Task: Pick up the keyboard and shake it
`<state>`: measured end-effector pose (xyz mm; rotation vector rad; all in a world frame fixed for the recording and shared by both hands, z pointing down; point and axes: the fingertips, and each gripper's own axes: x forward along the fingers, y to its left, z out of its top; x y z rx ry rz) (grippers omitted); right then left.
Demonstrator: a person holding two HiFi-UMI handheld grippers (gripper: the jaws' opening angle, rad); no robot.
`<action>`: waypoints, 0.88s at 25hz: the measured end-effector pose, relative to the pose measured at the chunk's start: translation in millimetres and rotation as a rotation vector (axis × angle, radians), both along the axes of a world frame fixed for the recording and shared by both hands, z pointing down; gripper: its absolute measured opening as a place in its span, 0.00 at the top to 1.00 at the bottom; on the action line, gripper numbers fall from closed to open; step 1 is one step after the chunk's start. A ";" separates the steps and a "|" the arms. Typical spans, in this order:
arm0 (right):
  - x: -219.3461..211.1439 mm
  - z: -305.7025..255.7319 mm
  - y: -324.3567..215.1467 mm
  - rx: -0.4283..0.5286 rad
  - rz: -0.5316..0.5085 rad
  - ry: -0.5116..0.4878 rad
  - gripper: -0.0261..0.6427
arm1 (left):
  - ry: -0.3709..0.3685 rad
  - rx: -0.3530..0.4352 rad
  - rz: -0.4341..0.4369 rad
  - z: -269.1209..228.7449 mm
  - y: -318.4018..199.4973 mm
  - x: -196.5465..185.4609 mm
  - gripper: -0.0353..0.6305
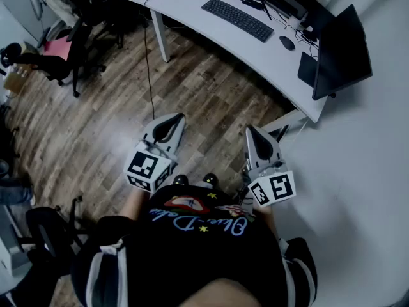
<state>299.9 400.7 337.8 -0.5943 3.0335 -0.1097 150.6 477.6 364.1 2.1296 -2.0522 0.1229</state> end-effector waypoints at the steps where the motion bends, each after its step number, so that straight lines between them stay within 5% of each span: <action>1: -0.1 -0.6 0.0 0.000 0.000 -0.001 0.96 | 0.002 0.001 0.001 -0.9 -0.2 0.3 0.94; 17: 13.0 6.2 -5.2 -0.023 -0.015 -0.012 0.95 | 0.006 -0.020 0.006 1.1 -4.7 19.1 0.93; 22: 20.4 12.1 -16.3 -0.037 -0.009 -0.005 0.83 | 0.023 -0.047 0.018 8.7 -11.0 28.6 0.80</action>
